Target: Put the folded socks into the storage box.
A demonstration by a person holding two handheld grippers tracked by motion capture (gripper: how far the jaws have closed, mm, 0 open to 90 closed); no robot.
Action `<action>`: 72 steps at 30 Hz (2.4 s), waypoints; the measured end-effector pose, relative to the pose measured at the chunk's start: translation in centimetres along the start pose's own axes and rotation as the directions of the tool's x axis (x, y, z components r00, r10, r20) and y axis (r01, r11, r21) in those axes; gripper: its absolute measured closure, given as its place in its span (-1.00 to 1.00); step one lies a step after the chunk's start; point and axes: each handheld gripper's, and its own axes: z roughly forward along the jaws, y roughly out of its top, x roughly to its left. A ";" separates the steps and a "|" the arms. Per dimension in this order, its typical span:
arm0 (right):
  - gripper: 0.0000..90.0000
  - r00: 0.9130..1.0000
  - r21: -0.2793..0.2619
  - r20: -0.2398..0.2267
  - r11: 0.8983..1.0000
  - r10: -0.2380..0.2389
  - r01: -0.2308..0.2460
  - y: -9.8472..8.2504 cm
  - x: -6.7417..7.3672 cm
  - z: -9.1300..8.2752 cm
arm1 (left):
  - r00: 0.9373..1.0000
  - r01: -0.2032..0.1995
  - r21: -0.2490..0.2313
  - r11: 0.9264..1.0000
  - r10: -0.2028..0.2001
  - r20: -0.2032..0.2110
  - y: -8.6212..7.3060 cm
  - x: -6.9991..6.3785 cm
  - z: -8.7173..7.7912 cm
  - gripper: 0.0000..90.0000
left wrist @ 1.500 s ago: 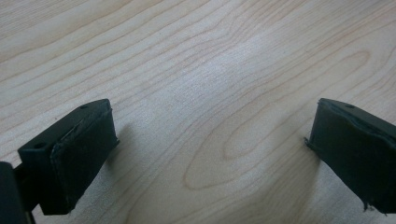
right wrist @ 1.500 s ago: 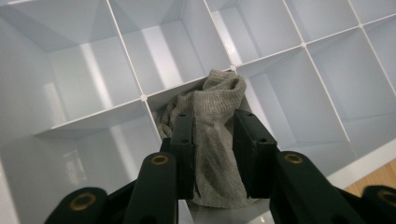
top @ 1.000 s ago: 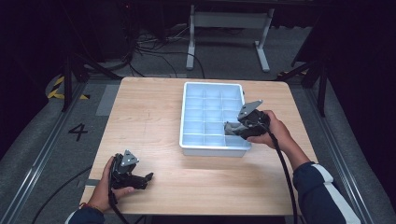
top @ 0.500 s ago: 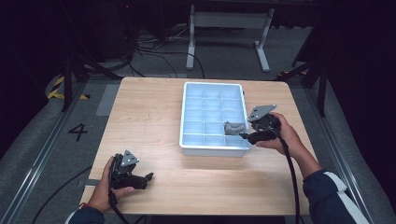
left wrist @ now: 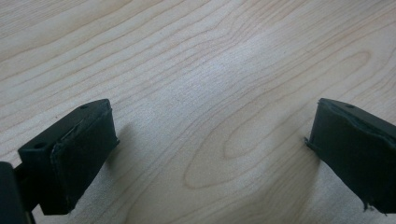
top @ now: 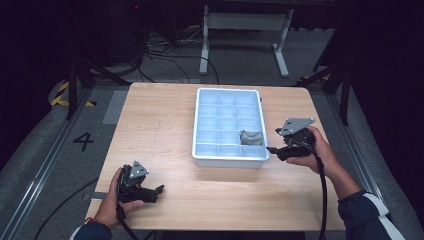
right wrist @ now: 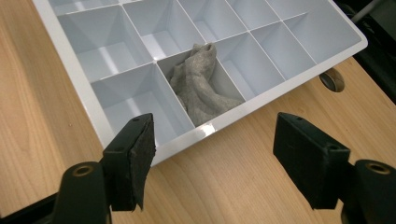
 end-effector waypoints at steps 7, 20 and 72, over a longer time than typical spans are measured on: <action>-0.30 1.000 -0.016 0.009 1.000 -0.017 0.017 -0.9 0.4 -1.2 | 1.000 -0.004 -0.003 1.000 0.004 -0.004 0.0 0.0 0.0 -0.98; -0.30 0.999 -0.004 0.005 0.999 -0.042 0.042 -2.9 1.3 -2.1 | 1.000 -0.010 -0.003 1.000 0.010 -0.005 0.0 0.1 0.0 -0.98; -0.40 0.978 0.001 0.011 0.978 0.207 -0.207 -19.0 3.6 -3.7 | 1.000 -0.003 -0.002 1.000 0.003 -0.009 0.0 0.0 -0.1 -0.96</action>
